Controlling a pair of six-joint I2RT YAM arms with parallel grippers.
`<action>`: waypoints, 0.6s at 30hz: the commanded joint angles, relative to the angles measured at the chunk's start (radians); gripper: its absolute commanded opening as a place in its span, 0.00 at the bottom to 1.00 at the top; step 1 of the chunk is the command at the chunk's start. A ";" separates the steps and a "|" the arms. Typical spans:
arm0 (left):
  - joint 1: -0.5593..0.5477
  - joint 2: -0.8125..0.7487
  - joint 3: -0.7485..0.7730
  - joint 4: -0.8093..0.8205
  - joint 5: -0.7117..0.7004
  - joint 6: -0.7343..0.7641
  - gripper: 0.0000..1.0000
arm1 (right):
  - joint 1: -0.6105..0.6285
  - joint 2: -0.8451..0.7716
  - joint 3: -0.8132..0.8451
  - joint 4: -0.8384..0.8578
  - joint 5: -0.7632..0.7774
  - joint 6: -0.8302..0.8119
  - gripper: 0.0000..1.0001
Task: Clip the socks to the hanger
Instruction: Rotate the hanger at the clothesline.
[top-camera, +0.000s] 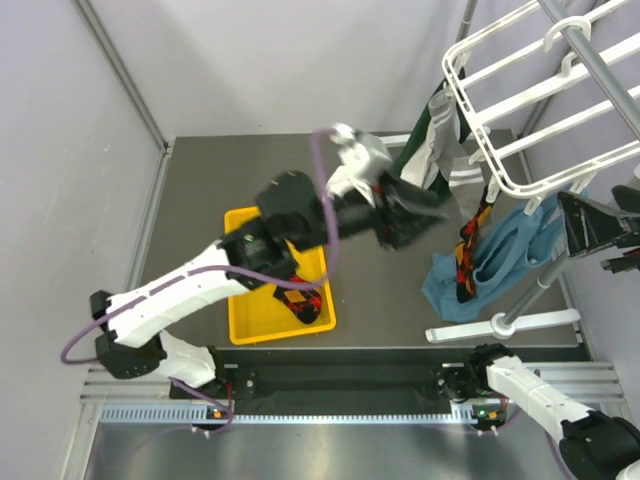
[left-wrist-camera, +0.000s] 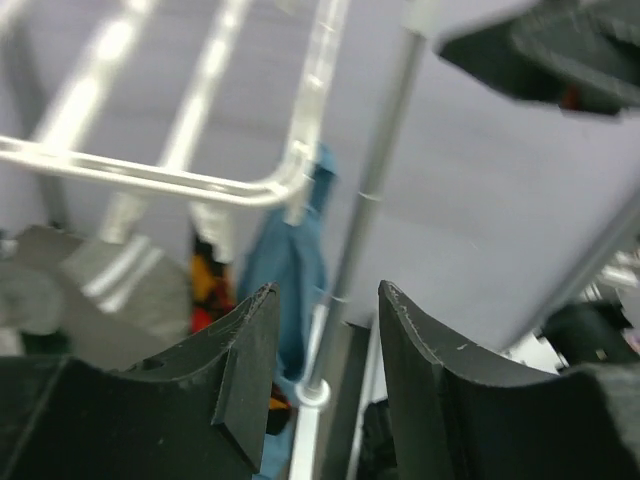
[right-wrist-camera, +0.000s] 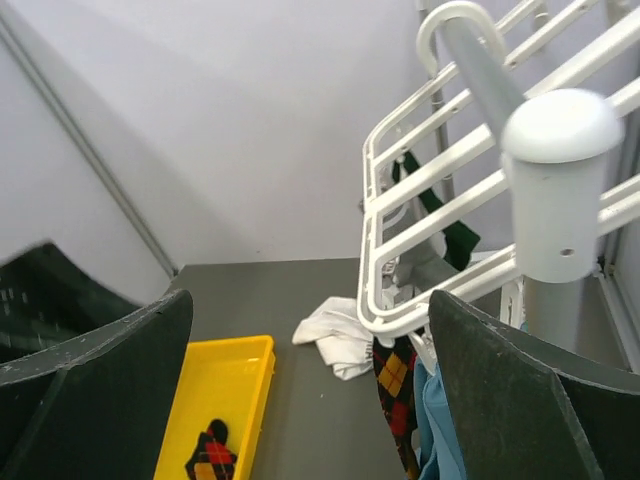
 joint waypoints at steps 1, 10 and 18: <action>-0.169 0.091 -0.028 0.080 -0.048 0.118 0.49 | 0.005 0.041 0.078 -0.027 0.110 0.003 1.00; -0.318 0.421 0.022 0.171 -0.309 0.259 0.53 | 0.024 -0.035 0.136 0.056 0.291 0.026 1.00; -0.308 0.623 0.075 0.267 -0.275 0.274 0.57 | 0.110 -0.094 0.050 0.099 0.403 0.040 0.99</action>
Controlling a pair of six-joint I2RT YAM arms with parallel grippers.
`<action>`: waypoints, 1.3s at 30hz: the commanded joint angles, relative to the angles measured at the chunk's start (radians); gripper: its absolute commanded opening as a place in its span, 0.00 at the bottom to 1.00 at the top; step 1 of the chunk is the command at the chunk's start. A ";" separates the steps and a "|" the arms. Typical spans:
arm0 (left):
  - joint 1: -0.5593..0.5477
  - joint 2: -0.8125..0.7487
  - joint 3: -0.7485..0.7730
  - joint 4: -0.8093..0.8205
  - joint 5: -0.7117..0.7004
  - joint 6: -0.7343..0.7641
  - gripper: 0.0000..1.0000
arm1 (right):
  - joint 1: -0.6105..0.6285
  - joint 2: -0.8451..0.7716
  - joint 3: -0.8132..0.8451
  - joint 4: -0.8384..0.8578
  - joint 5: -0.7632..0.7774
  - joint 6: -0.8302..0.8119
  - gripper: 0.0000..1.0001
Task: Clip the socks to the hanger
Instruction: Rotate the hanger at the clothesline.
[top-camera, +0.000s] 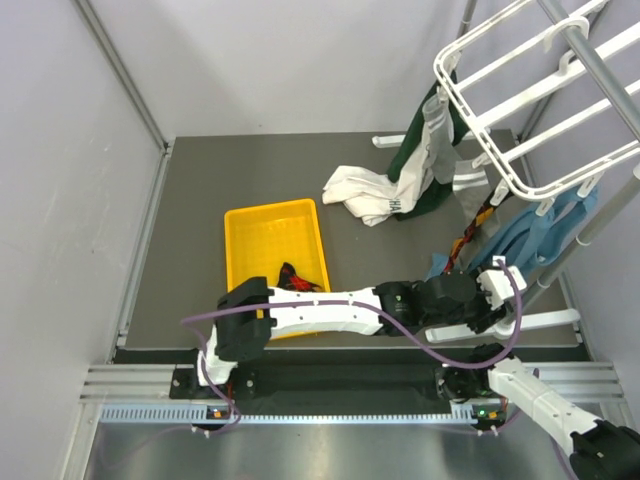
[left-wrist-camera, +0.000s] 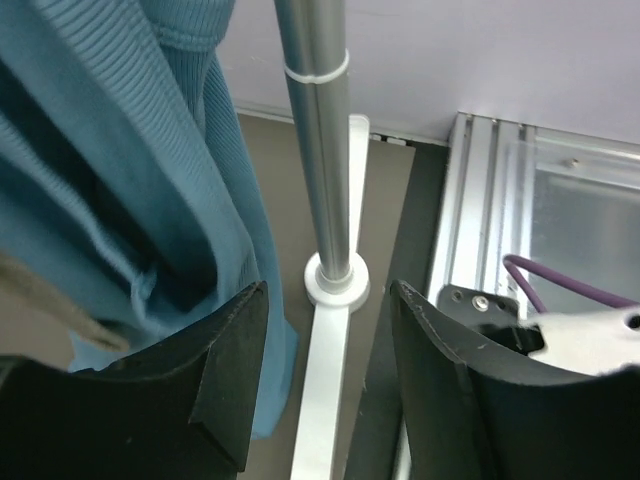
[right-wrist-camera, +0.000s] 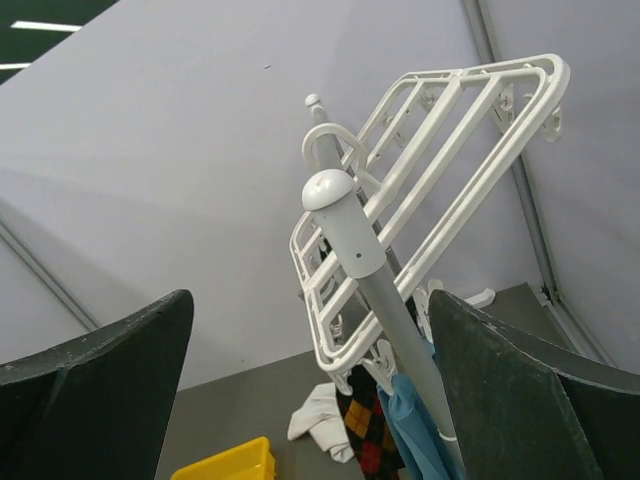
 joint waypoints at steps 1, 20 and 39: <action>0.011 0.031 0.067 0.142 -0.021 0.030 0.57 | 0.038 0.001 -0.032 0.048 0.050 0.014 0.99; 0.396 0.255 0.219 0.222 0.100 -0.045 0.60 | 0.049 0.032 -0.095 -0.001 -0.010 -0.026 0.99; 0.689 0.273 0.506 0.157 0.191 0.001 0.62 | 0.049 0.142 -0.035 -0.015 -0.269 -0.049 1.00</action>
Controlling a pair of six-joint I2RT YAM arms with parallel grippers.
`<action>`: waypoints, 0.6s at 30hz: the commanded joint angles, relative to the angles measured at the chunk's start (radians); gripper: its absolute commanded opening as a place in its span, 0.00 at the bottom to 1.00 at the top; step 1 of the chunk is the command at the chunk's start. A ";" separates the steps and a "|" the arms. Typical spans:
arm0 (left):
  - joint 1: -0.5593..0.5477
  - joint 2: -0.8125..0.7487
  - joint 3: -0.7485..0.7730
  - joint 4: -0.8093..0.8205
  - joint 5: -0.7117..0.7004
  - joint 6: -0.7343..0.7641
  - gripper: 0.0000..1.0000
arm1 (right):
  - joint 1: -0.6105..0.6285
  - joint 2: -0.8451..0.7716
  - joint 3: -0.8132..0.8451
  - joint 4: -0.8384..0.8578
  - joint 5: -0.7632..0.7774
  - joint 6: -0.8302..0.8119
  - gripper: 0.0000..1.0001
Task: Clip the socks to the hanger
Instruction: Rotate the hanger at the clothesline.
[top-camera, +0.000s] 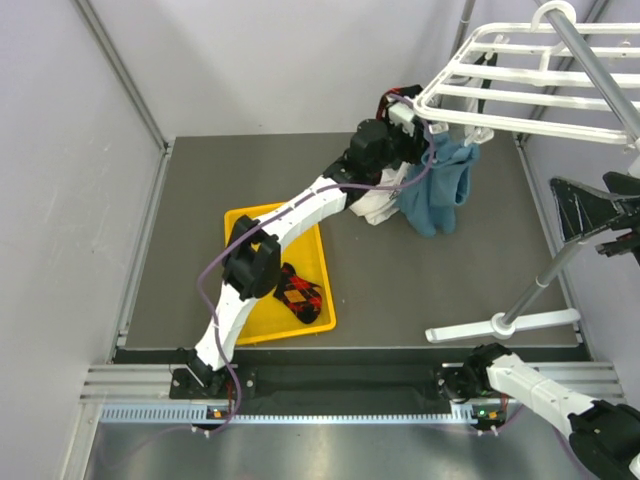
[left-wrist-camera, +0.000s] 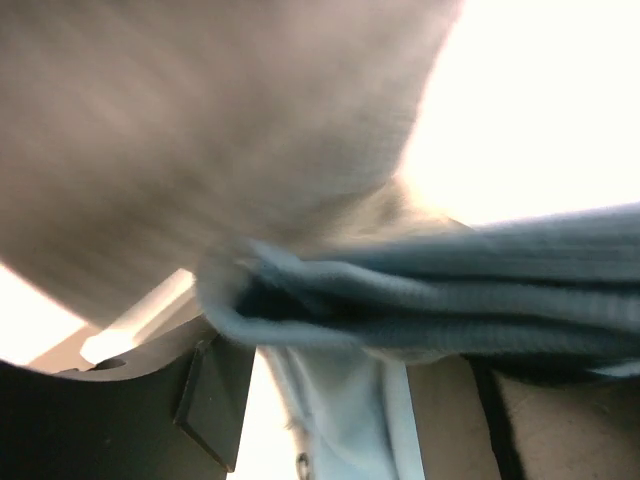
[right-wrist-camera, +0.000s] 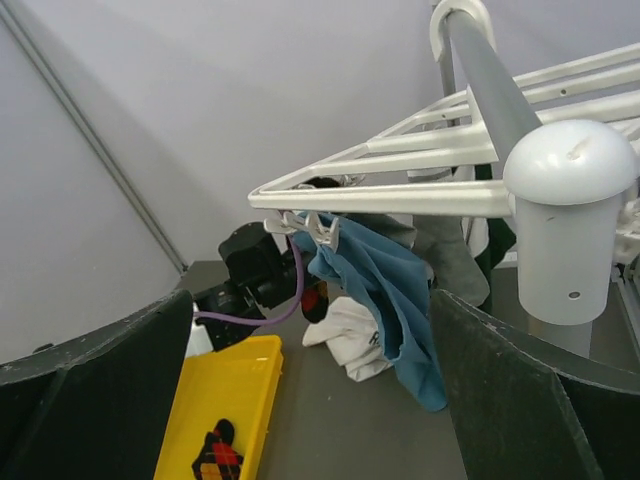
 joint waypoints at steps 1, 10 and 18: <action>0.061 -0.015 0.079 0.008 0.020 0.023 0.62 | 0.011 0.014 0.049 -0.005 0.003 -0.009 1.00; 0.144 -0.029 0.100 -0.087 0.051 -0.057 0.62 | 0.010 0.017 0.061 -0.037 0.020 0.012 1.00; 0.143 -0.234 -0.059 -0.298 0.108 -0.299 0.60 | 0.010 0.008 0.044 -0.045 0.031 0.012 1.00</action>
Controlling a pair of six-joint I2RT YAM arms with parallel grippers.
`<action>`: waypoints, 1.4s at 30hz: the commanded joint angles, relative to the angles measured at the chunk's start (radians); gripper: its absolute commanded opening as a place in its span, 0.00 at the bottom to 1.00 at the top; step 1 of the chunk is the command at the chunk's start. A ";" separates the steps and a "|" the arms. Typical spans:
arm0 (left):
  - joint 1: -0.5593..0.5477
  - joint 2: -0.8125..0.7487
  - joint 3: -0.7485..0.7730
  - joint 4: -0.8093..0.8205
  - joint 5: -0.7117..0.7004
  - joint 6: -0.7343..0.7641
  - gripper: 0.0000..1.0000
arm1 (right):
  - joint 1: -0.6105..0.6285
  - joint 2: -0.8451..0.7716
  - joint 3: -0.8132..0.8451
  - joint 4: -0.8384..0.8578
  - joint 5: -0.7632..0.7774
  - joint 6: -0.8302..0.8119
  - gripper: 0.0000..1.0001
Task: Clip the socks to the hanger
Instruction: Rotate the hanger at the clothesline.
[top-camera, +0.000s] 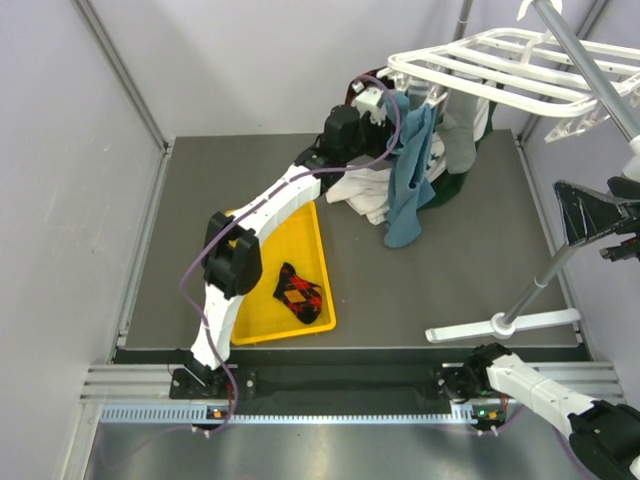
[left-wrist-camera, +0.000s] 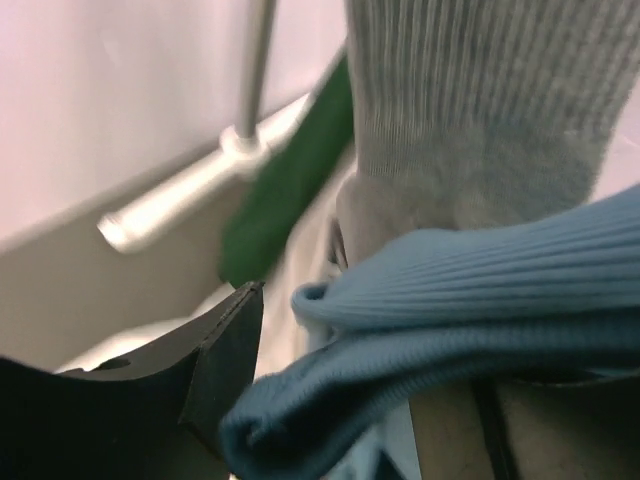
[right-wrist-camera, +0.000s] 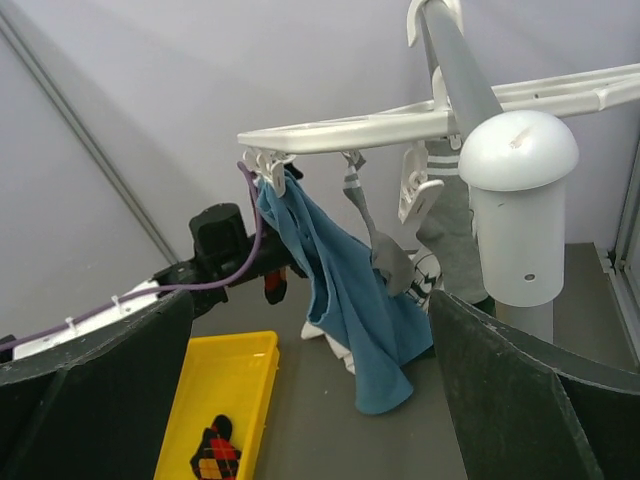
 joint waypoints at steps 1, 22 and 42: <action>0.003 -0.198 -0.131 -0.084 -0.022 -0.158 0.60 | 0.011 0.002 0.004 -0.006 0.010 0.008 1.00; -0.009 -0.907 -0.615 -0.123 -0.100 -0.271 0.74 | 0.010 -0.020 -0.048 -0.017 -0.020 0.042 1.00; -0.690 -0.756 -0.900 0.491 -0.405 0.155 0.52 | 0.010 -0.041 -0.062 -0.029 -0.010 0.033 1.00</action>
